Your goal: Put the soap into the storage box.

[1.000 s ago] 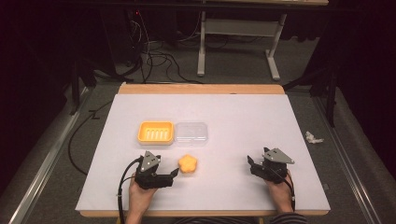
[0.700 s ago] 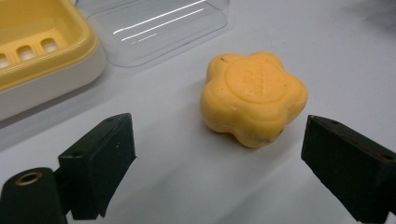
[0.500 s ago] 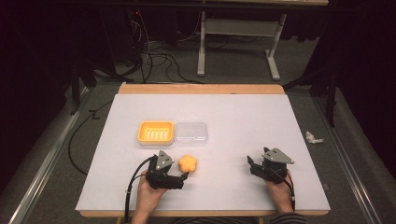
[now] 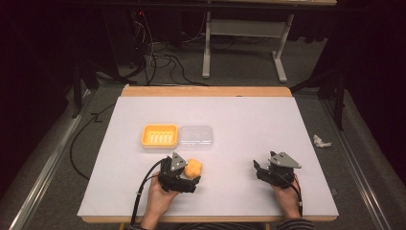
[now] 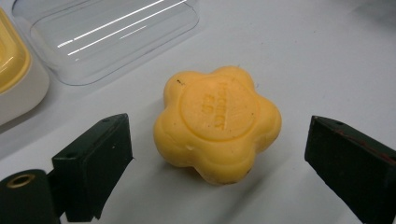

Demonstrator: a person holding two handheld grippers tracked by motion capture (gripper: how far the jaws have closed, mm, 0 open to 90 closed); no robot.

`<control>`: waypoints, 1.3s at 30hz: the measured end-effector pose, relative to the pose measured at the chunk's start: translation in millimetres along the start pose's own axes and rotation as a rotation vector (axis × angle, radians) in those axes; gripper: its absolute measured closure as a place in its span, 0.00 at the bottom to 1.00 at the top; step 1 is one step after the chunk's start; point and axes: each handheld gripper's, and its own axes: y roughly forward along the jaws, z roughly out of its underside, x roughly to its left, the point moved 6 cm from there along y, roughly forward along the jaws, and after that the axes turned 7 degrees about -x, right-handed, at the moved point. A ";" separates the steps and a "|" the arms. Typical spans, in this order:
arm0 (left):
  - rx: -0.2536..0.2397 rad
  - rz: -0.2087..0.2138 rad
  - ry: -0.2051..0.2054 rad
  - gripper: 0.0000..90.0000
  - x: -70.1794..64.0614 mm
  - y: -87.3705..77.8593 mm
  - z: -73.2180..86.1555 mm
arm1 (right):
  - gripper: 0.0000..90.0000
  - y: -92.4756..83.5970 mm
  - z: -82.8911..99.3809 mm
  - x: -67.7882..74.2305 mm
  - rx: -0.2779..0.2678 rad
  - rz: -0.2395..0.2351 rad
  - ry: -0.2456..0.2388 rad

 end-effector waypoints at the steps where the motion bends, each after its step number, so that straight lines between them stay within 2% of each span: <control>1: 0.000 -0.003 -0.001 0.09 -0.1 1.3 0.3 | 0.30 0.1 0.0 0.0 -0.002 -0.001 0.000; 4: -0.002 -0.004 -0.003 0.10 -0.8 4.6 0.7 | 0.30 0.2 0.0 0.1 -0.001 0.000 0.000; 8: -0.011 0.017 -0.014 0.15 -3.4 7.4 0.6 | 0.30 0.0 0.1 0.1 0.001 -0.001 -0.001; 13: -0.001 0.001 0.004 0.17 -3.2 14.9 3.9 | 0.30 0.1 0.0 0.1 0.000 -0.001 0.000; 23: 0.022 -0.026 -0.021 0.22 -1.3 22.6 10.4 | 0.30 0.1 0.0 0.1 -0.002 -0.001 -0.001; 32: 0.009 -0.051 -0.009 0.28 0.6 23.3 10.9 | 0.30 0.1 0.0 0.0 0.001 -0.002 -0.004; 39: 0.016 -0.049 0.015 0.28 0.5 22.9 12.8 | 0.30 0.7 0.2 0.4 0.005 0.000 -0.002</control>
